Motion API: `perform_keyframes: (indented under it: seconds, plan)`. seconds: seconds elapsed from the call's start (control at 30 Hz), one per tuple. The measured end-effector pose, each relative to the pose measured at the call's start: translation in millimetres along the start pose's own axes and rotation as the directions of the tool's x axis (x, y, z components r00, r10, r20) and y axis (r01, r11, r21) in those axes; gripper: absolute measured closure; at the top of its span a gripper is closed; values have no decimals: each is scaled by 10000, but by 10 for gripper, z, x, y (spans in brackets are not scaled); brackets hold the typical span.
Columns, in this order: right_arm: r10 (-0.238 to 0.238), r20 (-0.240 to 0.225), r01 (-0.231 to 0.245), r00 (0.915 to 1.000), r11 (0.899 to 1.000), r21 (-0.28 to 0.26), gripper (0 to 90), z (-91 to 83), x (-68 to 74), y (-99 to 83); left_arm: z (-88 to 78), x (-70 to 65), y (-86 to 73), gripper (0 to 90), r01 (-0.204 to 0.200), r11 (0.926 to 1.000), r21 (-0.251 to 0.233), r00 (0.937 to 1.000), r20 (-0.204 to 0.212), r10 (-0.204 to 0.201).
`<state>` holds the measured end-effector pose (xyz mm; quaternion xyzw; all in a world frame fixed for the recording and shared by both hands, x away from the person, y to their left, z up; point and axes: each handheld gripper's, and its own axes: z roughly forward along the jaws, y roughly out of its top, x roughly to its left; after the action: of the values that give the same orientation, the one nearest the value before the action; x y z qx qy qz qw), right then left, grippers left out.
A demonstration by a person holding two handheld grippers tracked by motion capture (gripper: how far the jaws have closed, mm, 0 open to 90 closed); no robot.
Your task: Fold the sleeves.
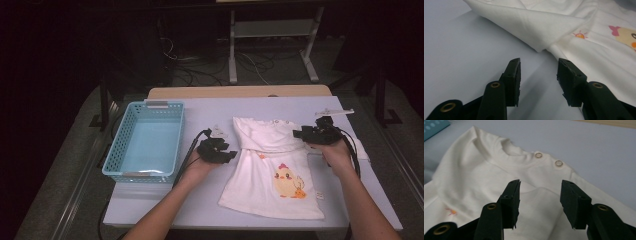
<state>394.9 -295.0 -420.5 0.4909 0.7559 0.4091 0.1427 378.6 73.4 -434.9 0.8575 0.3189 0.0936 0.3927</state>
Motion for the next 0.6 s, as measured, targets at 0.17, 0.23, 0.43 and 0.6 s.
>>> perform_keyframes:
  seconds: [0.17,0.23,0.43,0.6]
  plan:
    - [-398,-230,402,9989,9991,159,476,-35,127,-22,121,113,77,576,222,9998,4,9995,-218,-222]
    - [-449,-259,453,9987,9988,162,475,-44,156,-24,157,154,92,585,483,9988,-99,9988,-97,-484]
    - [-588,-345,595,9977,9981,187,475,-41,215,-38,250,115,149,574,421,9990,-176,9991,108,-419]
    - [-655,-356,663,9972,9976,207,475,-41,241,-48,362,73,186,570,302,9995,-127,9995,47,-302]
